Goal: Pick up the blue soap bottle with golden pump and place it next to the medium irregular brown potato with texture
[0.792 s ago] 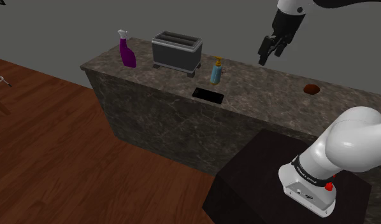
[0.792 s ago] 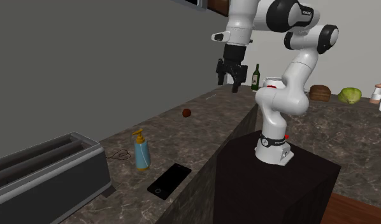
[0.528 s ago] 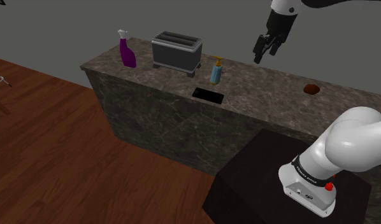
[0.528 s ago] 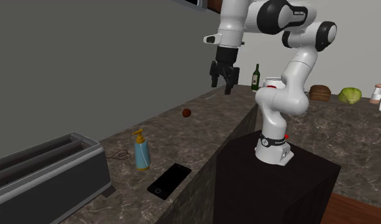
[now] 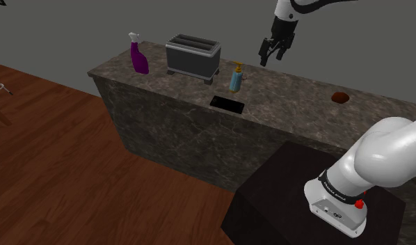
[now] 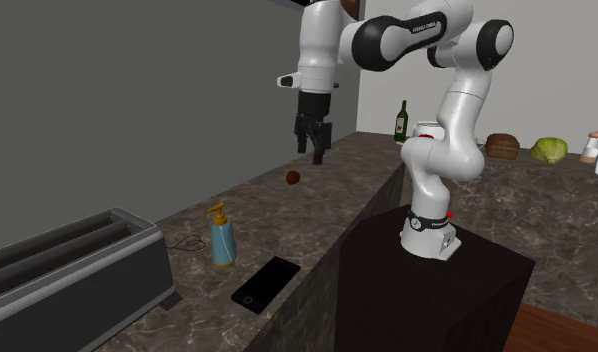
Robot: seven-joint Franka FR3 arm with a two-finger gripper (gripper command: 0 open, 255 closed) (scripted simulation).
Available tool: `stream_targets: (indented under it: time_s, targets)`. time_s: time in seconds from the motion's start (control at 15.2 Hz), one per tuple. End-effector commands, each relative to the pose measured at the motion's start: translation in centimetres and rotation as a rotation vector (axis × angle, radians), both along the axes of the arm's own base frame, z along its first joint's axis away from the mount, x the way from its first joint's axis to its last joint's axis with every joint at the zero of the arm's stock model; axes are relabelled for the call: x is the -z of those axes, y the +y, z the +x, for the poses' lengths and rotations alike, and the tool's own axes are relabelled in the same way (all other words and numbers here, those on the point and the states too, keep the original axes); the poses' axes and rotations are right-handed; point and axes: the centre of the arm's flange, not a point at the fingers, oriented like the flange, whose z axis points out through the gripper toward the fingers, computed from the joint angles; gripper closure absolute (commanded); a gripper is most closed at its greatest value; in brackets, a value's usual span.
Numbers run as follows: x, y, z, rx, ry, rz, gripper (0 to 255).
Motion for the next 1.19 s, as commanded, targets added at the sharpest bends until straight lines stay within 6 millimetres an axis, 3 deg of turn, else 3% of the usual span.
stream_targets:
  time_s: [0.0, 1.06, 1.12]
  targets:
    - [1.0, -1.5, 2.5, 0.008, -0.001, 0.013, 0]
    - [9.4, -11.7, 19.7, 0.065, -0.007, 0.122, 0]
    - [9.6, -11.9, 20.0, 0.066, -0.007, 0.123, 0]
